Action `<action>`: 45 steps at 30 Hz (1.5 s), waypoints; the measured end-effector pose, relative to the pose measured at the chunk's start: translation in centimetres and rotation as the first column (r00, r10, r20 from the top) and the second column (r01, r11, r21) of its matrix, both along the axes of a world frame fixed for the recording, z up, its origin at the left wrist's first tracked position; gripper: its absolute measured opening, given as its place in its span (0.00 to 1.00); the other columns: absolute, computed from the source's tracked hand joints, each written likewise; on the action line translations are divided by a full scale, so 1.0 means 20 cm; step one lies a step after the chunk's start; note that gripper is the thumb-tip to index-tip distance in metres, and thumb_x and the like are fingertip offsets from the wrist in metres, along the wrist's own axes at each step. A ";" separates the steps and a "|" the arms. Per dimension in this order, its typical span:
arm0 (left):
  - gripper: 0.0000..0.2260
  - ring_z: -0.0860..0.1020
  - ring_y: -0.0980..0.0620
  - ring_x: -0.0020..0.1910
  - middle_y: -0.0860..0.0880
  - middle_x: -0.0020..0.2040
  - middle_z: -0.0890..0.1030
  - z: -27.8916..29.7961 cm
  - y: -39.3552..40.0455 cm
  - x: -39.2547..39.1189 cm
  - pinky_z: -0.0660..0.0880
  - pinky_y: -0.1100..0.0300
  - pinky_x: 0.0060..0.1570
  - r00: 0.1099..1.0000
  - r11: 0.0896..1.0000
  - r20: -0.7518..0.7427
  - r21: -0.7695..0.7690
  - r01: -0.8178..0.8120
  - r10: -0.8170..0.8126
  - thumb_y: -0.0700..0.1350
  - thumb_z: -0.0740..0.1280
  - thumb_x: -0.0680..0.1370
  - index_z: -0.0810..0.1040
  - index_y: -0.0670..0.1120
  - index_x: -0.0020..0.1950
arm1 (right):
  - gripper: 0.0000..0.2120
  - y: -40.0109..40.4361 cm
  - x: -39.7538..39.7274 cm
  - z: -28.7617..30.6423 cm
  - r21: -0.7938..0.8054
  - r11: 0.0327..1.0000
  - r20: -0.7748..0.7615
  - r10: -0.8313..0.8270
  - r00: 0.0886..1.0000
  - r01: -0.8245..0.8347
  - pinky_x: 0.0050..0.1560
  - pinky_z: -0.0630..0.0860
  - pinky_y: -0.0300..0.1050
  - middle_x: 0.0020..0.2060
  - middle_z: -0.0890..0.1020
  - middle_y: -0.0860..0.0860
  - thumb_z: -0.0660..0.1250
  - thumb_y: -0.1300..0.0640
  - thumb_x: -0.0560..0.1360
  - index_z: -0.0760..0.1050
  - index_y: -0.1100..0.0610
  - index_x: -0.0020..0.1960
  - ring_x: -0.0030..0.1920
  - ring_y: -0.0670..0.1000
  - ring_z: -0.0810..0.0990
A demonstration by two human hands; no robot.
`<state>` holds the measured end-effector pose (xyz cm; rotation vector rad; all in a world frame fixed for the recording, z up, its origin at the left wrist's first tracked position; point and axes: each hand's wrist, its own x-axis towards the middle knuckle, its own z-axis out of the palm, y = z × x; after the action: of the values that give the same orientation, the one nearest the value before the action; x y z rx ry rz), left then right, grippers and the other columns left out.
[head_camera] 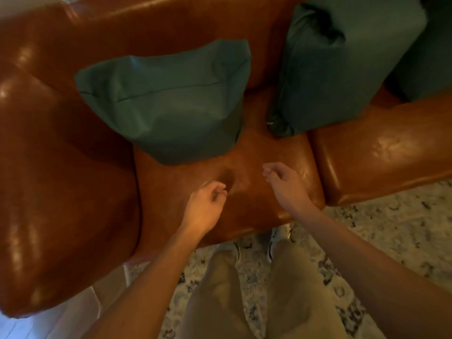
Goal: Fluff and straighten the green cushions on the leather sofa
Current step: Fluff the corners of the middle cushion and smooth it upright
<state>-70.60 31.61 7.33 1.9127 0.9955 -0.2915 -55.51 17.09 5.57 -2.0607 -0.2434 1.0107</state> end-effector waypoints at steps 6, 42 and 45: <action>0.08 0.78 0.54 0.46 0.52 0.53 0.79 0.07 -0.16 0.25 0.73 0.63 0.44 0.998 1.000 -0.052 -0.008 0.021 -0.022 0.45 0.64 0.80 0.80 0.50 0.56 | 0.12 -0.23 0.23 0.10 -0.043 0.993 0.023 0.113 0.993 -0.112 0.46 0.71 0.37 0.52 0.79 0.45 0.59 0.50 0.82 0.76 0.50 0.62 0.49 0.44 0.77; 0.09 0.78 0.60 0.37 0.56 0.38 0.80 0.12 -0.19 1.63 0.74 0.65 0.38 0.919 0.931 0.199 0.066 -0.360 0.341 0.40 0.66 0.76 0.78 0.53 0.40 | 0.16 0.46 1.94 0.43 -0.273 0.844 0.651 0.516 0.556 -0.462 0.56 0.72 0.49 0.57 0.78 0.54 0.65 0.51 0.77 0.77 0.56 0.62 0.60 0.56 0.74; 0.07 0.79 0.57 0.40 0.53 0.40 0.81 0.09 -0.13 1.70 0.77 0.57 0.45 0.898 0.911 0.221 0.078 -0.405 0.381 0.40 0.66 0.76 0.79 0.50 0.41 | 0.20 0.54 2.03 0.33 -0.313 0.801 0.576 0.587 0.568 -0.510 0.63 0.71 0.52 0.63 0.74 0.54 0.62 0.48 0.79 0.72 0.56 0.69 0.65 0.56 0.72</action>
<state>-36.51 28.93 9.10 1.7545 1.2549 0.2005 -14.91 27.96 12.11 -2.4428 -1.3076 0.5808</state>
